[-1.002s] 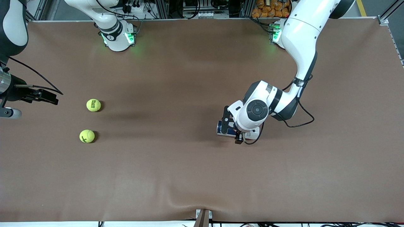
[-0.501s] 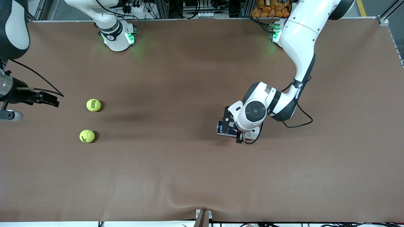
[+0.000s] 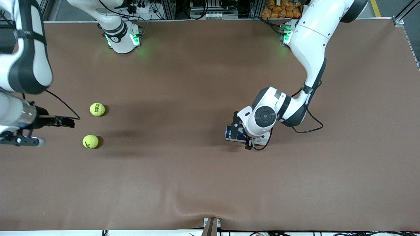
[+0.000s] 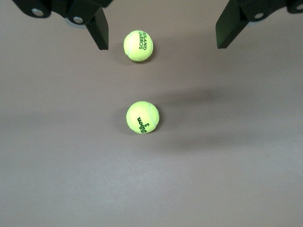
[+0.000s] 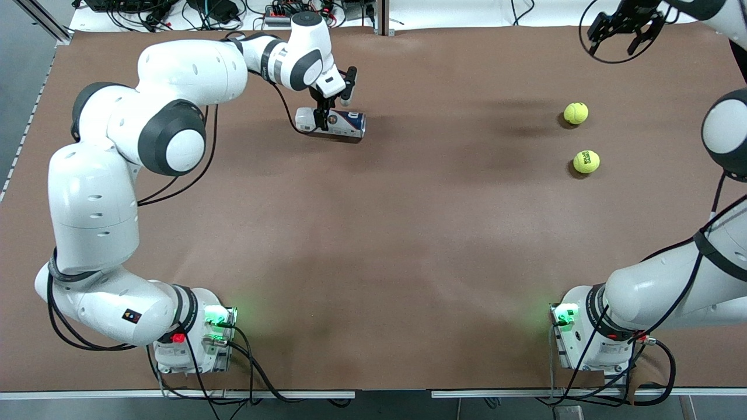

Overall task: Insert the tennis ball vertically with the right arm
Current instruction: 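Lift the can upright with the left gripper while the right gripper reaches out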

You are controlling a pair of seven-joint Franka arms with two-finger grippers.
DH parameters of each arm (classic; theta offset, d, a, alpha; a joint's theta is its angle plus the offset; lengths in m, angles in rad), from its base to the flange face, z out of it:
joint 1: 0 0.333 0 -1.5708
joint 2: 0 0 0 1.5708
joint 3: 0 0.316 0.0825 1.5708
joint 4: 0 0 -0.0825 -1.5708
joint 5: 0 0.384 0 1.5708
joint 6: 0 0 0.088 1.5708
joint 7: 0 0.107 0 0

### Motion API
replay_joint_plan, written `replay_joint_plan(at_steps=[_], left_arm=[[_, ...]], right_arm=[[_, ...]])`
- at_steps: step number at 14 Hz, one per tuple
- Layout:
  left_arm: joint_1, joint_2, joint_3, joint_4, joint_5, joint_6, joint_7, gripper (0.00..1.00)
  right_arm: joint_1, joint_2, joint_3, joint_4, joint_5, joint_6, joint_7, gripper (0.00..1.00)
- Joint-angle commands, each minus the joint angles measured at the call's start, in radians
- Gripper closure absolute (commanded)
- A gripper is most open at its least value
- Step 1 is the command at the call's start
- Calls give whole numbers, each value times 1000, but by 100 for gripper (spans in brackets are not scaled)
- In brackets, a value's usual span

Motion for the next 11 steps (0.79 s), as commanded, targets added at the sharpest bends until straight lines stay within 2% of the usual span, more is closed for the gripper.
replay_joint_plan(at_steps=[1, 2, 4, 5, 6, 8, 11], left_arm=[[-6, 12, 10, -22, 22, 63, -3, 0], [-12, 12, 11, -22, 22, 63, -8, 8], [-31, 11, 13, -19, 23, 63, -14, 32], [-31, 11, 11, -15, 31, 63, -17, 54], [-31, 8, 11, -12, 49, 63, -29, 57], [-19, -3, 8, -8, 57, 61, -45, 55], [6, -32, -3, 3, 2, 57, -42, 55]], right_arm=[[-29, 50, 10, 8, -4, 10, -1, 0], [-37, 70, 10, 0, -4, 33, -4, 0], [-55, 74, 12, -79, -2, 143, -36, 0], [-55, 74, 12, -110, -2, 175, -45, 0], [-55, 74, 12, -118, -2, 182, -47, 0], [-52, 90, 12, -118, -4, 194, -48, 0], [-57, 114, 12, -118, -2, 221, -68, 0]])
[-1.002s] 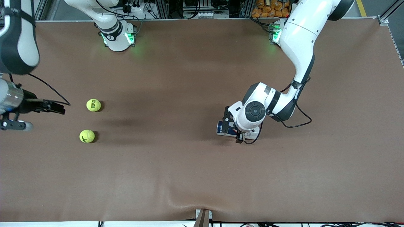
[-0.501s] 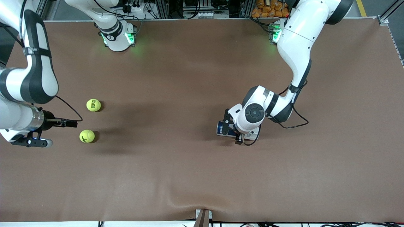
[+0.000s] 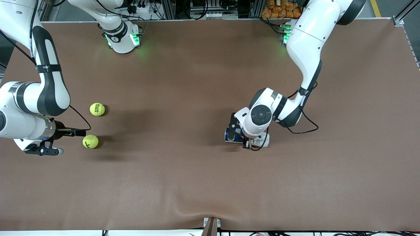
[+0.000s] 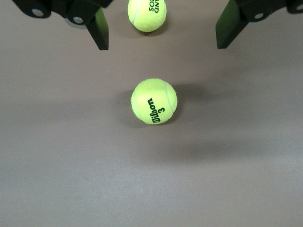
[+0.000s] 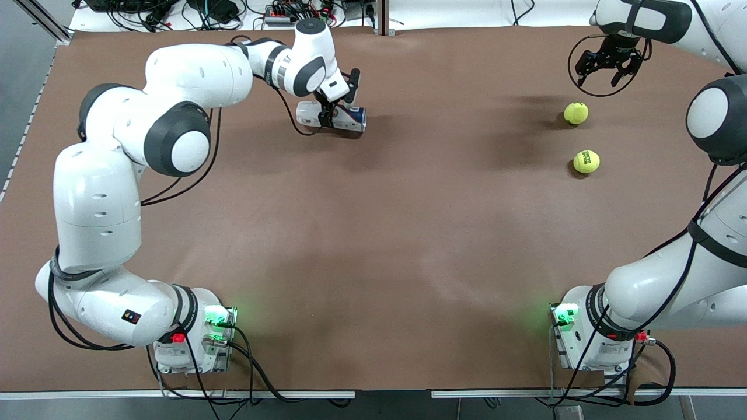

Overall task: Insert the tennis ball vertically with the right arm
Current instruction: 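Carry the can toward the table middle while the right gripper lowers onto ball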

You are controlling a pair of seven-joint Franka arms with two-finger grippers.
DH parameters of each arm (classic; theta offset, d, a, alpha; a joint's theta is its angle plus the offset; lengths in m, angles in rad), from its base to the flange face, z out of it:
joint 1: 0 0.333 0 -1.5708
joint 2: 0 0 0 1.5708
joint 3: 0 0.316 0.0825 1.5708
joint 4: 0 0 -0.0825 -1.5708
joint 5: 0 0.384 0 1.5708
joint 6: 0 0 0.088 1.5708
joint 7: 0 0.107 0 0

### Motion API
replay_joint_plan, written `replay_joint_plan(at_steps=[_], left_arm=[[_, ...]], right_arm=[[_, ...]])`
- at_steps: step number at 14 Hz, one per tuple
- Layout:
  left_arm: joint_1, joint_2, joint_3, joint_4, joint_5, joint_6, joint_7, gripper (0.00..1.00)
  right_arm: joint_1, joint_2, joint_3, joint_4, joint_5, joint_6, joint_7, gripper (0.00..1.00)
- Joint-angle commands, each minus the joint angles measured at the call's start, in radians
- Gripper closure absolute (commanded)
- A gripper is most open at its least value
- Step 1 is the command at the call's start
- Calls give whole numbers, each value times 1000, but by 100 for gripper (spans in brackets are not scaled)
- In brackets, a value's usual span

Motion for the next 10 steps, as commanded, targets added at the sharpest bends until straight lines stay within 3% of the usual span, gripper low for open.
replay_joint_plan(at_steps=[1, 5, 10], left_arm=[[13, -51, -5, 1, -80, -7, -2, 53], [25, -48, -8, 65, -264, -7, 49, 52], [53, -40, -16, 107, -624, -6, 262, 45]], right_arm=[[-11, 18, 8, -6, -2, 30, -19, 0], [-14, 76, 8, -8, -2, 98, -19, 0], [-19, 128, 8, -5, -2, 145, -22, 0]])
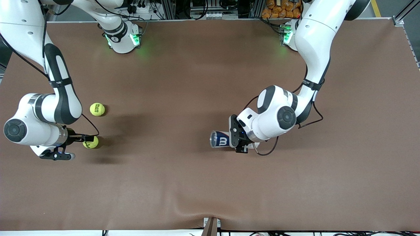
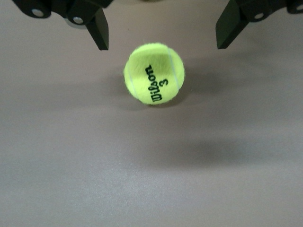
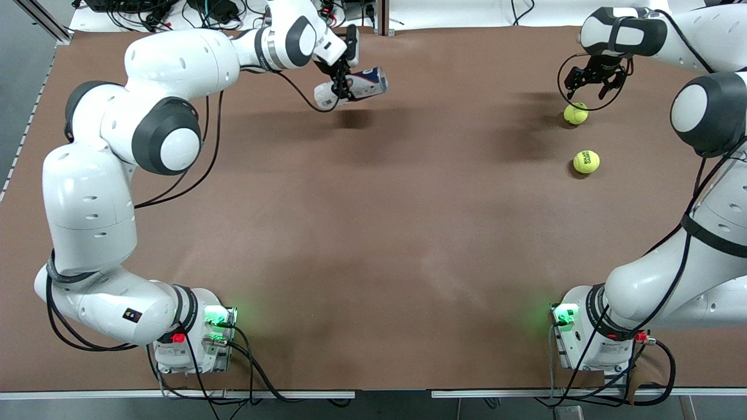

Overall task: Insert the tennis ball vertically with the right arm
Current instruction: 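Carry the can toward the table middle while the right gripper lowers onto ball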

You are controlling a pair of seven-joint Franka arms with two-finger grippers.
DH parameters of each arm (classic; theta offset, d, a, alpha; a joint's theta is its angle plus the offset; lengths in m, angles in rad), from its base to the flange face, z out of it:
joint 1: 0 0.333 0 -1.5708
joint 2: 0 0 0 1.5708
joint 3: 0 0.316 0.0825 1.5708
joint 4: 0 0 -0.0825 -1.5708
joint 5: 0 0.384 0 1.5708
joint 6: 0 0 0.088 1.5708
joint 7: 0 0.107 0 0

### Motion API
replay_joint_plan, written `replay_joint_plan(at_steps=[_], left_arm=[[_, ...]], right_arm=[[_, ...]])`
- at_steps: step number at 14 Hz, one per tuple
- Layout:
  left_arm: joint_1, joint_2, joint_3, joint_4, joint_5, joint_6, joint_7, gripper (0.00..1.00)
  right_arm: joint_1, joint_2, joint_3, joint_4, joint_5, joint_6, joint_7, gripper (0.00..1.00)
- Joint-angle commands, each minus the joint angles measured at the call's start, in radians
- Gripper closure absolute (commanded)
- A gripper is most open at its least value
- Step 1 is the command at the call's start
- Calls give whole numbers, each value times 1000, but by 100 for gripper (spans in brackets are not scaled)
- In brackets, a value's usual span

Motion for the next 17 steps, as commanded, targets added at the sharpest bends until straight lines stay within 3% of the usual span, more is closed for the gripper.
replay_joint_plan(at_steps=[1, 7, 12, 14, 16, 17], left_arm=[[41, 5, -9, 8, -196, -6, 133, 45], [70, 54, -9, 3, -752, -6, 544, 45], [26, 97, -14, 3, -1104, -9, 779, 44], [22, 125, -53, 3, -1222, -10, 851, 44], [13, 145, -79, 5, -1346, -10, 910, 31], [1, 156, -80, 5, -1385, -10, 933, 31]], right_arm=[[-17, 29, 9, 5, -2, 16, -17, 0], [-23, 94, 11, 11, 50, 29, -16, 0], [-30, 112, 11, 11, 50, 63, -19, 0], [-30, 118, 11, 11, 51, 63, -19, 0], [-30, 121, 11, 11, 50, 63, -19, 0], [-30, 124, 11, 11, 51, 63, -19, 0]])
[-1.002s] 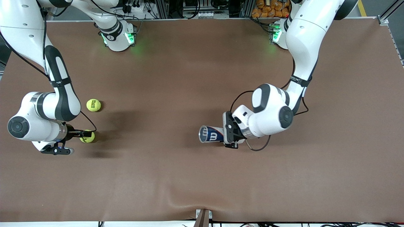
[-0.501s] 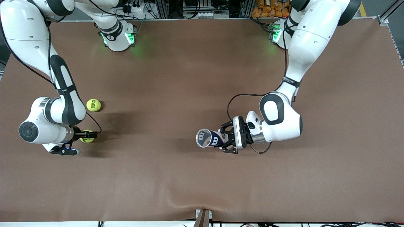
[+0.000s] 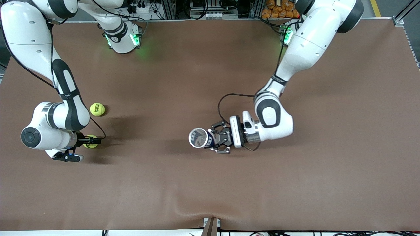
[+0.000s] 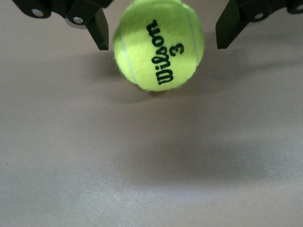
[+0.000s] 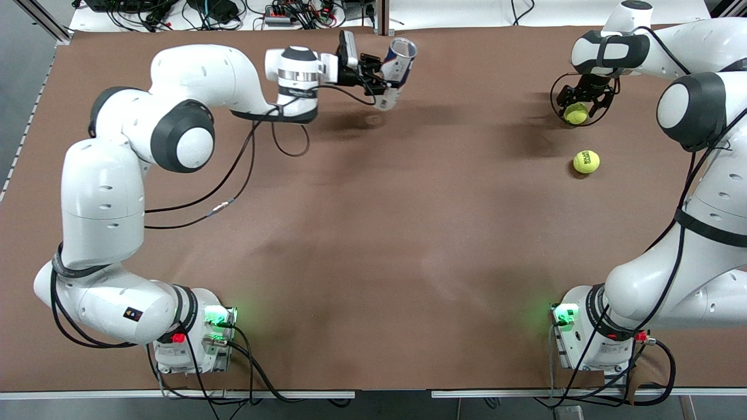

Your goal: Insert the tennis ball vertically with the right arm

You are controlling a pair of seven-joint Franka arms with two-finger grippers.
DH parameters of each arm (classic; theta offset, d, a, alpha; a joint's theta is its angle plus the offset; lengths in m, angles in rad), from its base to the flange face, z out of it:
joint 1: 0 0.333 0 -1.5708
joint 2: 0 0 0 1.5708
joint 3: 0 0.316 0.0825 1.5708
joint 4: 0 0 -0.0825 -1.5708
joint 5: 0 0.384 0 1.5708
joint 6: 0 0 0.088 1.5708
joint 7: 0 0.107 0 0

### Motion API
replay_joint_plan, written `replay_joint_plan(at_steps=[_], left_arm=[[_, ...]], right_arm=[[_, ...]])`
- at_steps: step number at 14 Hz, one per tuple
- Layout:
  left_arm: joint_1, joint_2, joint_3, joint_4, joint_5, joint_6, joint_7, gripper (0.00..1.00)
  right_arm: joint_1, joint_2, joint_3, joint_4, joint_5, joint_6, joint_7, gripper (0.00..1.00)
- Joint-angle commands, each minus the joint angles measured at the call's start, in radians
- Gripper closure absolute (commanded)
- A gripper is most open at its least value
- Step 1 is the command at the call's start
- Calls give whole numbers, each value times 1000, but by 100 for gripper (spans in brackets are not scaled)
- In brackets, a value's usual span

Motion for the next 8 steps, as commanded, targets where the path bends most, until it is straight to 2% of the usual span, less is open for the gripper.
replay_joint_plan(at_steps=[1, 6, 8], left_arm=[[-23, 28, -12, 12, -119, -6, 63, 32], [-130, 103, -12, 39, -392, -6, 302, 37], [-164, 131, -10, 64, -422, -8, 323, 37]], right_arm=[[-14, 14, 11, 12, 14, 4, -18, 0], [-17, 25, 11, 12, 16, 30, -18, 0], [-17, 25, 11, 13, 16, 30, -17, 15]])
